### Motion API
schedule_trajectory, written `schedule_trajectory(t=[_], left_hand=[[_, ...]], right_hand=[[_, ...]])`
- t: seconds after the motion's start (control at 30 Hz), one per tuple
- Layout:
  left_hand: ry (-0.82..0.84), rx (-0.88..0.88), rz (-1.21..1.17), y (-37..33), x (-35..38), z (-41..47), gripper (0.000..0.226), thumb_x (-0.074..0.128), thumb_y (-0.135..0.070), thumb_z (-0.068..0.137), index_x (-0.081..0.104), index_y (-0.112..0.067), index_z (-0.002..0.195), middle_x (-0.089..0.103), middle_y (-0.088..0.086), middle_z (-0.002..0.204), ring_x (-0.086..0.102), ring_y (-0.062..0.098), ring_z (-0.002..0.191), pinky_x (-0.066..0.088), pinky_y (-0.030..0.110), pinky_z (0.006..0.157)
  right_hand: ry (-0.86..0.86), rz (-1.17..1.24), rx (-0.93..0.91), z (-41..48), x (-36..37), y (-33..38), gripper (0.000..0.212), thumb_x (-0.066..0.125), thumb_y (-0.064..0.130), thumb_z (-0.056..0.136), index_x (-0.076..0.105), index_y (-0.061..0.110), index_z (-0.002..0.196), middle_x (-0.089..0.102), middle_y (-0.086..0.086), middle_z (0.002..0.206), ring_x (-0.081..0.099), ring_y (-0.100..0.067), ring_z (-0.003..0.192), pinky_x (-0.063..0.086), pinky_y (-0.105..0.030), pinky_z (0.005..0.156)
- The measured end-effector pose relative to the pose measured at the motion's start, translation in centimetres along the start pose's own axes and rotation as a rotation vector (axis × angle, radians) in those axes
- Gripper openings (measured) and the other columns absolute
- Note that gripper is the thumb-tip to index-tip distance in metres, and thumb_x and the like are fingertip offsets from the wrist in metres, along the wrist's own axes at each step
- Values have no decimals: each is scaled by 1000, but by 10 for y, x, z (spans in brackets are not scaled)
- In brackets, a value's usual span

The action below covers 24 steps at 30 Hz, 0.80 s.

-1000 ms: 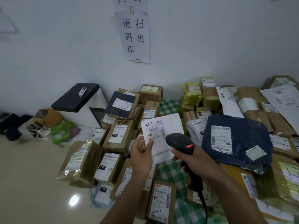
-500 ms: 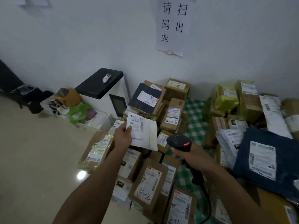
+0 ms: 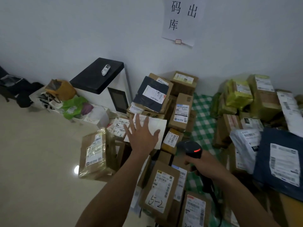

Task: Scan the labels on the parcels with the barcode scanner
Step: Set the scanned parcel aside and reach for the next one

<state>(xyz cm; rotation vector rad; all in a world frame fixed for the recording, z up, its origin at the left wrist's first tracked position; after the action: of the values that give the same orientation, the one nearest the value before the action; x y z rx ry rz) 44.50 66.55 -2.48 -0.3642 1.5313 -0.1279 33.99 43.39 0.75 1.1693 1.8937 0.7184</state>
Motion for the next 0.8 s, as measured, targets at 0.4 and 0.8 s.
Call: schedule_trajectory(t=[0.4, 0.8], left_hand=[[281, 60, 64, 18, 21, -15, 82, 29, -72, 98, 17, -23, 163, 0, 8, 172, -11, 33, 157, -15, 60, 122], [83, -312, -53, 140, -11, -86, 90, 56, -49, 96, -9, -42, 158, 0, -4, 172, 0, 40, 156, 3, 82, 111]], right_hand=[[50, -17, -4, 11, 40, 8, 24, 70, 40, 96, 69, 24, 115, 77, -1, 97, 72, -13, 71, 53, -27, 62], [146, -131, -100, 7, 100, 30, 23, 75, 34, 93, 65, 28, 113, 77, -3, 92, 72, -13, 74, 56, -30, 67]])
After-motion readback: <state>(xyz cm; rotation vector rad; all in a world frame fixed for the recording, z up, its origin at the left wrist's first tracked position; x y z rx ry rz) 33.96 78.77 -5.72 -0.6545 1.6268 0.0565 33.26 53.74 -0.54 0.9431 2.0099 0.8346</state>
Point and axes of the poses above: each hand's wrist, its own z-axis towards the middle knuckle, its own x-axis out of the palm, y = z × x, the point moved 7 cm from there along z, towards the middle knuckle
